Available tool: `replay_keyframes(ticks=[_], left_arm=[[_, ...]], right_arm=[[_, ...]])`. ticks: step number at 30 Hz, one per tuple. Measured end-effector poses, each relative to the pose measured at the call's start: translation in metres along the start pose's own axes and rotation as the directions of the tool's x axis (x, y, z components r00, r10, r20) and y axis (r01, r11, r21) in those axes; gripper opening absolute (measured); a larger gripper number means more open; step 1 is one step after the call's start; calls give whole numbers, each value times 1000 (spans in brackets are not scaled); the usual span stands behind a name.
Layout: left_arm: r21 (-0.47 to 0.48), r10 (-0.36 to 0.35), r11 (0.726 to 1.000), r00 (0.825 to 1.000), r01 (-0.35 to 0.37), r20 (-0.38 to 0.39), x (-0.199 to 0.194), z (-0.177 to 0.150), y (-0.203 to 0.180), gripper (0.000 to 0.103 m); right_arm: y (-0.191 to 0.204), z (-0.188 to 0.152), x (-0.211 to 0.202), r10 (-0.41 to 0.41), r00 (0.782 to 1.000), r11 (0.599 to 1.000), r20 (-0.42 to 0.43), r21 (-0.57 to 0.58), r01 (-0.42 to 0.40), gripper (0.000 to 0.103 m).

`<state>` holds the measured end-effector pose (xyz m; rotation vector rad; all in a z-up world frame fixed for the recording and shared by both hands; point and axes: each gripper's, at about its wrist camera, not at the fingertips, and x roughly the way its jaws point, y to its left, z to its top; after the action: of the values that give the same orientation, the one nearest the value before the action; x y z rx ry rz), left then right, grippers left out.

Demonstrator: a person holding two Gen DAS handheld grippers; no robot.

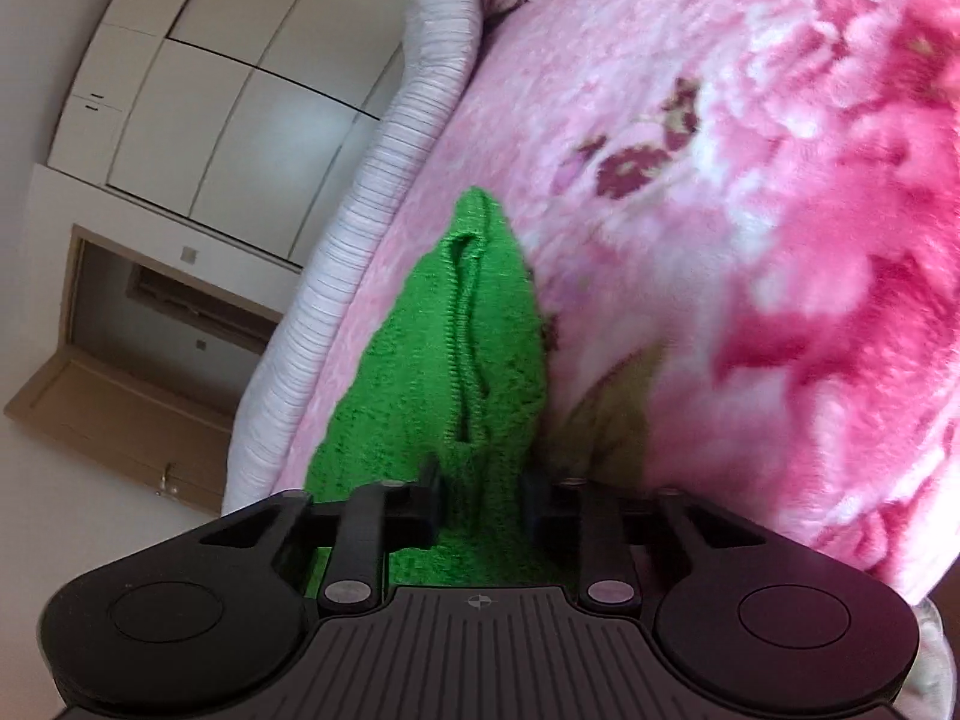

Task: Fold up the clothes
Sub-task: 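Grasp the folded vest's side edge with both grippers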

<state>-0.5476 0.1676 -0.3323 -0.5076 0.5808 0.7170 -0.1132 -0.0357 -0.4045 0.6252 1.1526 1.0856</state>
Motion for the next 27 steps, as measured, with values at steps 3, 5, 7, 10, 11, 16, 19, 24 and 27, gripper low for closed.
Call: replay_keyframes(ticks=[3,5,7,10,11,16,19,24,27], left_arm=[[2,-10,1000,1000,10,-7,0,2,1,20],[-7,-20,1000,1000,20,-10,0,3,3,20],[-30,-38,999,999,38,-8,-2,3,6,20],[-86,-64,994,998,65,9,-8,4,18,19],[-106,-73,992,997,74,15,-10,4,22,19],[-221,-117,967,992,126,53,-22,2,50,17],[-274,-113,954,992,124,57,-28,-1,66,16],[-305,-83,948,996,91,39,-32,-7,79,16],[-310,-82,946,995,93,48,-37,-7,82,16]], right_arm=[[15,7,5,-81,996,996,-43,-30,80,18],[38,12,12,-192,979,975,-66,-129,182,17],[72,9,21,-310,950,914,-48,-288,284,16],[135,-15,37,-382,922,734,71,-582,349,15],[155,-30,42,-363,926,670,103,-661,337,15],[230,-119,69,-236,958,286,160,-931,226,15],[241,-178,86,-213,974,133,82,-985,112,15],[219,-250,119,-304,950,20,-65,-998,-62,24],[222,-252,113,-282,954,27,-102,-995,-99,42]])
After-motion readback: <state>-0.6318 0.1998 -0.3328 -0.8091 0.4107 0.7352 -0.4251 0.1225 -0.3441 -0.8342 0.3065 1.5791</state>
